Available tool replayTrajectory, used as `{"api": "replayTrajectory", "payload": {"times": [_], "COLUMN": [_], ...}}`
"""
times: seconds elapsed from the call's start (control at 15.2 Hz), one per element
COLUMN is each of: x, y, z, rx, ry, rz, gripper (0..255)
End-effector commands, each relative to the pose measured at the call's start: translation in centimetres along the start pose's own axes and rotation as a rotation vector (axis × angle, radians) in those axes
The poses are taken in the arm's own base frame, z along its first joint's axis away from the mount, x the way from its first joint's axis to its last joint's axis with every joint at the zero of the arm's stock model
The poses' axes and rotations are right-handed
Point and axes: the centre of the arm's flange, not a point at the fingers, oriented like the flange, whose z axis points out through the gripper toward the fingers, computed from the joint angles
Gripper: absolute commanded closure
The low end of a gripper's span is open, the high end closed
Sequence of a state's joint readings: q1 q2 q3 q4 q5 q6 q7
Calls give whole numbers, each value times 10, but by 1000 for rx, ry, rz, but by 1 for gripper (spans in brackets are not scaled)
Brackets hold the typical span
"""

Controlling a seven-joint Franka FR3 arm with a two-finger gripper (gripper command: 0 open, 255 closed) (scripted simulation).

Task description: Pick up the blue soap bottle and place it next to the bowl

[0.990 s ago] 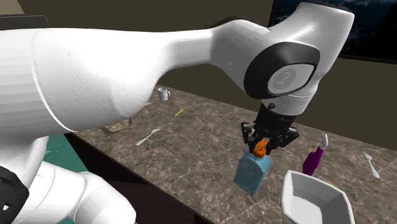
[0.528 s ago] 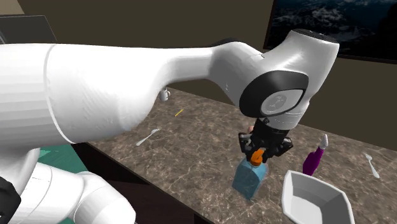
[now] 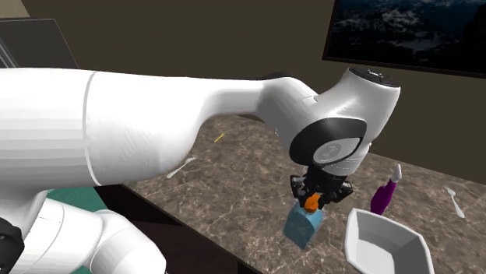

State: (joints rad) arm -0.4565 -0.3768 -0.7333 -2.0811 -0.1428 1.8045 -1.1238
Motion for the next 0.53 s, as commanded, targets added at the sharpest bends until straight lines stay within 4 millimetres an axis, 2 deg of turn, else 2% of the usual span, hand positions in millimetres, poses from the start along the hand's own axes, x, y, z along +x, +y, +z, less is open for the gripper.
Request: {"api": "replayTrajectory", "payload": {"times": [0.0,0.46], "x": [-2,-5], "y": [0,1], "z": [11,48], "rx": [-1,-1], "ry": [0,0], "rz": [0,0], "gripper": [255,255]}}
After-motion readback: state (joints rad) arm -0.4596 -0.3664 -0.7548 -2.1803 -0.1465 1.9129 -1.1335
